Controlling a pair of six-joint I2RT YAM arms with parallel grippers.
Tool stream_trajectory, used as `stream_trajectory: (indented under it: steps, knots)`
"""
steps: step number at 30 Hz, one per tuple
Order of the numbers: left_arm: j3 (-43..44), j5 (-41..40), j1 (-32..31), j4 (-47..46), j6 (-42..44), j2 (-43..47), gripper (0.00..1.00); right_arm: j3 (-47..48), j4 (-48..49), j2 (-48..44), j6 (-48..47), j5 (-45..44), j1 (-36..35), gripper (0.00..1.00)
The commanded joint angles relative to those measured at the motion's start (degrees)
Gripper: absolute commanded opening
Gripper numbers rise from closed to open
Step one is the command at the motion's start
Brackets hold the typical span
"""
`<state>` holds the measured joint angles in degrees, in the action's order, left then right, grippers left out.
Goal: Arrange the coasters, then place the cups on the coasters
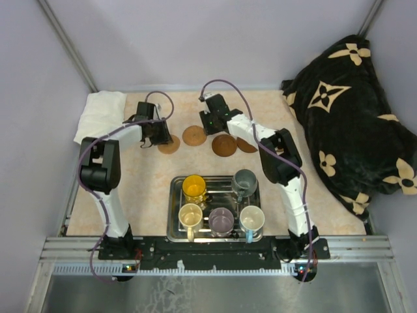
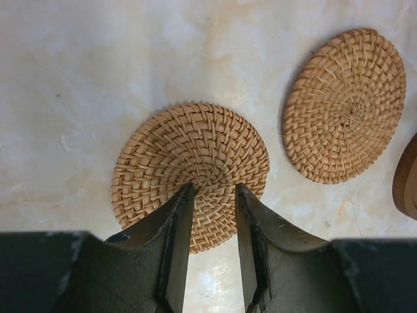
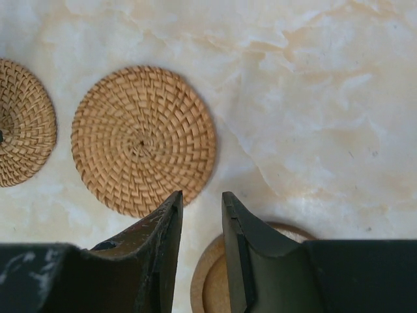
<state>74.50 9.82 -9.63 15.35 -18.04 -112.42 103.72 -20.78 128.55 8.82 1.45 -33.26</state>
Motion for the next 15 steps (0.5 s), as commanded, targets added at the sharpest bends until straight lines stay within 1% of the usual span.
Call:
stream_trajectory:
  steps: [1,7,15]
  knots:
    - [0.5,-6.2,2.2,3.1,1.2,-4.1,0.4,6.7,2.4,2.8,-1.0,2.7,-0.3,0.32]
    - [4.0,-6.4,2.5,4.0,1.5,-6.1,0.4,10.9,3.4,6.4,-2.0,5.0,-0.4,0.32]
    - [5.6,-6.2,2.6,4.9,1.7,-7.4,0.4,10.0,4.4,6.4,-3.5,7.6,-1.8,0.33]
